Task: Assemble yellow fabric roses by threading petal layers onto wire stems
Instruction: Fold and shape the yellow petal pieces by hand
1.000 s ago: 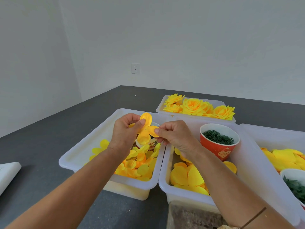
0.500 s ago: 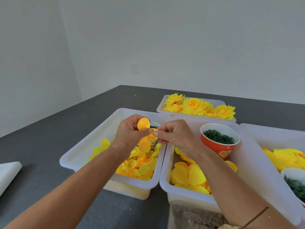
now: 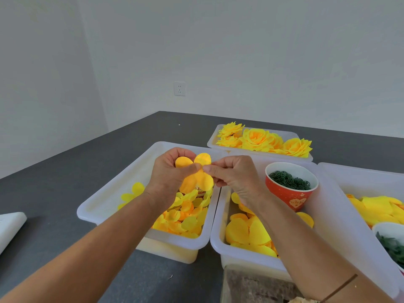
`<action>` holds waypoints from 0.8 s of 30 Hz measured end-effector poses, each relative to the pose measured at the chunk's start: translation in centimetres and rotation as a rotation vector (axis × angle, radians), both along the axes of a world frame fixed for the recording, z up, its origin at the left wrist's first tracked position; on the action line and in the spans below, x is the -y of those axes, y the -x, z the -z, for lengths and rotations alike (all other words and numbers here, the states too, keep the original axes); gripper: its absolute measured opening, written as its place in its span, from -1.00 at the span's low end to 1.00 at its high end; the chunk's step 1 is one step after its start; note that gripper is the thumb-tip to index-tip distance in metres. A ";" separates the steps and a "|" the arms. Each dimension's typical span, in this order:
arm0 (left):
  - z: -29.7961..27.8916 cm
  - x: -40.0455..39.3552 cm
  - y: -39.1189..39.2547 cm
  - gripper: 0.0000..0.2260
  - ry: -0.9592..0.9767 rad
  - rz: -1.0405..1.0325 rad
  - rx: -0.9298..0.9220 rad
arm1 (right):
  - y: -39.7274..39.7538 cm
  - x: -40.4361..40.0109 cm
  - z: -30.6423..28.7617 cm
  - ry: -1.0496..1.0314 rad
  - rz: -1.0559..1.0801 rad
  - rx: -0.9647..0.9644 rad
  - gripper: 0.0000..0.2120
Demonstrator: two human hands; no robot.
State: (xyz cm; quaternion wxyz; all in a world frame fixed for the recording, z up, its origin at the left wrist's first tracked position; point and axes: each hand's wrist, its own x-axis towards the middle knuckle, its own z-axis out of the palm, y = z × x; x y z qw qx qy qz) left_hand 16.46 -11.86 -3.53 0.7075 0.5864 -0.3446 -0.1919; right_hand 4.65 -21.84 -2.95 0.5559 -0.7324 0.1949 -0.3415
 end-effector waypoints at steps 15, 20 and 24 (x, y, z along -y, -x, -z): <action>-0.5 -0.4 -0.7 -0.93 -0.066 0.275 -0.368 | -0.4 0.0 0.2 -0.123 -0.168 0.033 -0.91; 0.0 -0.2 0.0 -0.96 -0.067 0.043 0.080 | -0.5 0.2 0.7 0.121 0.039 -0.014 -0.75; 0.0 -0.2 0.8 -0.96 -0.090 0.007 0.310 | -0.4 0.4 0.7 0.176 0.183 0.030 -0.72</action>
